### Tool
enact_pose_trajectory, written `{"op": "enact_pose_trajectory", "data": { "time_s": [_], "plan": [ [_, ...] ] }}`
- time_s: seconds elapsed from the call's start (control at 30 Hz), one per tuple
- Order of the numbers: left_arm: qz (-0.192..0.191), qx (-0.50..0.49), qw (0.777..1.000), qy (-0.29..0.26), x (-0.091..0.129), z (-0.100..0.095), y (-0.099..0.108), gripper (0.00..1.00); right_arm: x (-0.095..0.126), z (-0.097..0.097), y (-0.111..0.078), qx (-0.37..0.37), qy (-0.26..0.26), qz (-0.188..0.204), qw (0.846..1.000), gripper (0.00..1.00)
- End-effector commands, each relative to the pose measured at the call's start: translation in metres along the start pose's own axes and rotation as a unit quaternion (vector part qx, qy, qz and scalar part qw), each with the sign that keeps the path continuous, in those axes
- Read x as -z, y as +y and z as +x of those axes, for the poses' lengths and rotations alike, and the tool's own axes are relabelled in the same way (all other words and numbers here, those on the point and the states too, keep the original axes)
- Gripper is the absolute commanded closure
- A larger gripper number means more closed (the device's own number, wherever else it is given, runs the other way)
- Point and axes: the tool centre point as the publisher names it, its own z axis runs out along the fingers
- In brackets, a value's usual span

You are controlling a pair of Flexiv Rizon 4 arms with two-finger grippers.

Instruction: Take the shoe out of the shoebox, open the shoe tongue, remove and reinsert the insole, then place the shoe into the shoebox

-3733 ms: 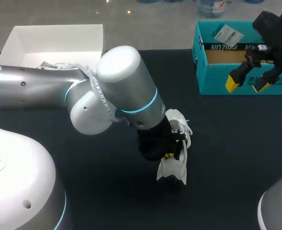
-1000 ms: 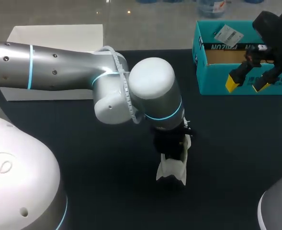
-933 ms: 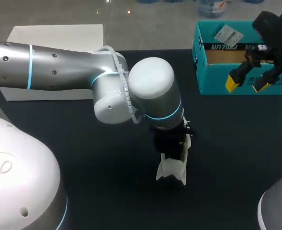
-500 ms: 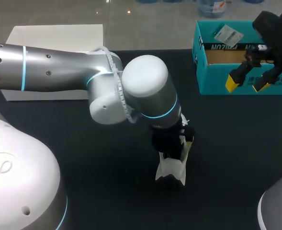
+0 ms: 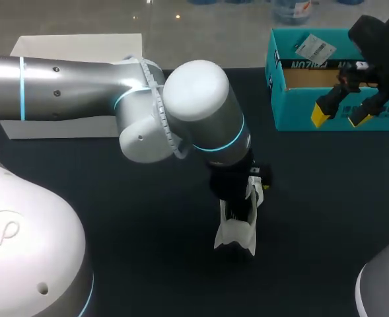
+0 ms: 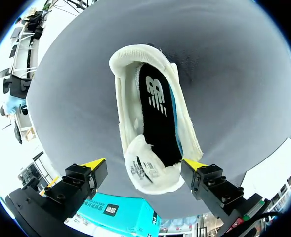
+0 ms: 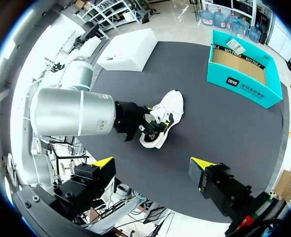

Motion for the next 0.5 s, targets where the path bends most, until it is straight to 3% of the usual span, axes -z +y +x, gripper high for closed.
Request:
{"op": "enact_pose_trajectory", "data": {
  "time_s": [0.03, 0.27, 0.3, 0.33, 0.37, 0.5],
  "plan": [
    [0.007, -0.003, 1.000, 0.014, 0.025, 0.003, 0.011, 0.00, -0.001, 0.000, 0.003, -0.001, 0.000, 0.002, 1.000, 0.00],
    [-0.022, 0.000, 1.000, 0.001, 0.049, 0.006, 0.040, 0.00, -0.001, 0.000, 0.003, -0.001, 0.000, 0.002, 1.000, 0.00],
    [-0.025, 0.003, 1.000, -0.003, 0.049, 0.006, 0.043, 0.33, -0.001, 0.000, 0.003, -0.001, 0.000, 0.002, 1.000, 0.00],
    [-0.029, 0.003, 1.000, -0.009, 0.048, 0.006, 0.045, 0.76, -0.001, 0.000, 0.003, -0.001, 0.000, 0.002, 1.000, 0.00],
    [-0.032, 0.001, 0.999, -0.012, 0.047, 0.005, 0.046, 1.00, -0.001, 0.000, 0.003, -0.001, 0.000, 0.002, 1.000, 0.00],
    [-0.030, -0.002, 0.999, -0.017, 0.039, 0.003, 0.043, 1.00, -0.001, 0.000, 0.003, -0.001, 0.000, 0.002, 1.000, 0.00]
  ]
}}
